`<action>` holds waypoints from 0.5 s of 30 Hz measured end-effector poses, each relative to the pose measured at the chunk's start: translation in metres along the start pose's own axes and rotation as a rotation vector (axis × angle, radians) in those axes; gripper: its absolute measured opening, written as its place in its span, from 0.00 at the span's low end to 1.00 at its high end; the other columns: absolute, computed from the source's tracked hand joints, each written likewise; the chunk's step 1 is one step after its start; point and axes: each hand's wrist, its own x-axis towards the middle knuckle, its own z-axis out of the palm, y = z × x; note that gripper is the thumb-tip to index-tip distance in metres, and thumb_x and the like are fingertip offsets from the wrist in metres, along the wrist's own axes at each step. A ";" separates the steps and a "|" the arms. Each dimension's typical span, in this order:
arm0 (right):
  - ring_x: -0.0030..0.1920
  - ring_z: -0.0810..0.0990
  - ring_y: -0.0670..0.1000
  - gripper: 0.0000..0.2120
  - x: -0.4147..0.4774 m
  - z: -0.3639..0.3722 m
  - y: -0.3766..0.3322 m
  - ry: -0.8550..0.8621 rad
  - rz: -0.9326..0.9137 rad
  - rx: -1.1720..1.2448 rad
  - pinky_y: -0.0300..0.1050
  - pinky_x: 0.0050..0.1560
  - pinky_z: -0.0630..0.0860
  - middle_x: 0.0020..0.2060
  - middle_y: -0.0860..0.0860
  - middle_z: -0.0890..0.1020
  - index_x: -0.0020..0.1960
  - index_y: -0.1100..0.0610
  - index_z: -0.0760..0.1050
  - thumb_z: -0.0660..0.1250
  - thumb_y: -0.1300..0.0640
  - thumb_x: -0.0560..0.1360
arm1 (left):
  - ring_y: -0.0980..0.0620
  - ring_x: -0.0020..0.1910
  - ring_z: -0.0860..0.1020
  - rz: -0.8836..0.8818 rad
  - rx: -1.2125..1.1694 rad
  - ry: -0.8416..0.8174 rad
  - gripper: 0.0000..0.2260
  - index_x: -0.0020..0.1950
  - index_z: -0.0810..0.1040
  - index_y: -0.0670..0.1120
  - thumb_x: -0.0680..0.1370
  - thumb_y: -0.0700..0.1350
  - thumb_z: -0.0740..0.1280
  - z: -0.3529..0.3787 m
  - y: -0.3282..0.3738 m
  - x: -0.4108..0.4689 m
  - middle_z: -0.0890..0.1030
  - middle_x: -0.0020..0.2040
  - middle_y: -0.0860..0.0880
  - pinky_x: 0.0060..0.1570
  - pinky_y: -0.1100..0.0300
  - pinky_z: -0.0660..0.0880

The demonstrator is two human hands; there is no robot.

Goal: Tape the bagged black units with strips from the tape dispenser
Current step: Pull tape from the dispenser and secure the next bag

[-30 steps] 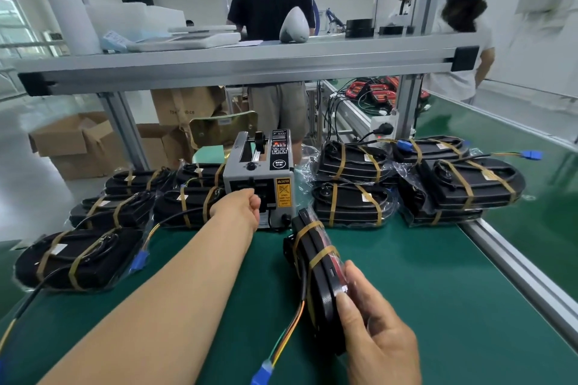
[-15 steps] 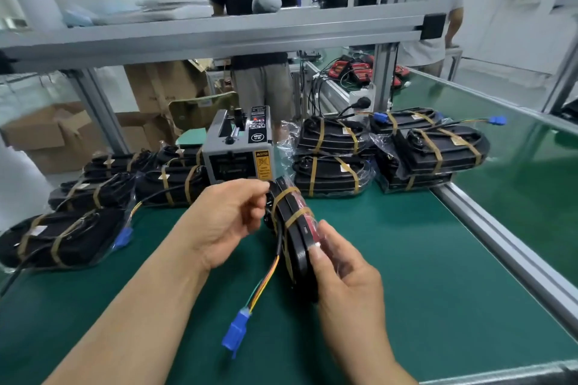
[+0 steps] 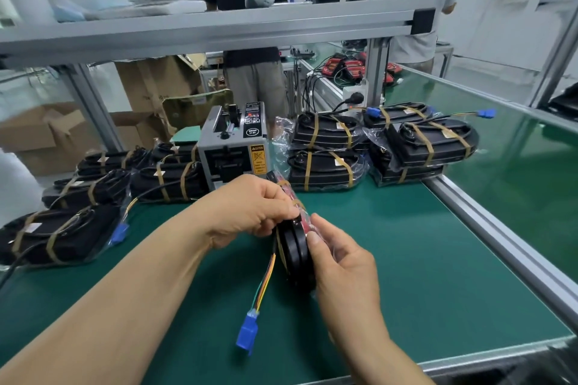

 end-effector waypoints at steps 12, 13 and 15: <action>0.54 0.84 0.43 0.13 0.001 -0.004 -0.002 -0.002 -0.009 -0.011 0.46 0.62 0.77 0.49 0.42 0.87 0.51 0.46 0.82 0.65 0.63 0.80 | 0.56 0.27 0.67 0.059 0.017 0.035 0.04 0.38 0.82 0.42 0.72 0.40 0.75 0.001 -0.016 0.008 0.76 0.31 0.49 0.29 0.65 0.64; 0.55 0.84 0.43 0.13 0.001 -0.005 -0.002 -0.009 -0.012 -0.010 0.45 0.62 0.77 0.50 0.42 0.87 0.52 0.46 0.82 0.65 0.63 0.80 | 0.56 0.28 0.67 0.063 0.014 0.033 0.05 0.37 0.82 0.44 0.72 0.40 0.75 0.001 -0.016 0.008 0.77 0.31 0.49 0.29 0.65 0.64; 0.55 0.84 0.43 0.13 0.001 -0.005 -0.002 -0.029 -0.022 -0.007 0.42 0.60 0.77 0.50 0.42 0.87 0.52 0.46 0.82 0.64 0.63 0.81 | 0.57 0.27 0.67 0.074 0.033 0.048 0.06 0.35 0.82 0.45 0.72 0.41 0.75 0.002 -0.016 0.010 0.77 0.31 0.50 0.30 0.66 0.65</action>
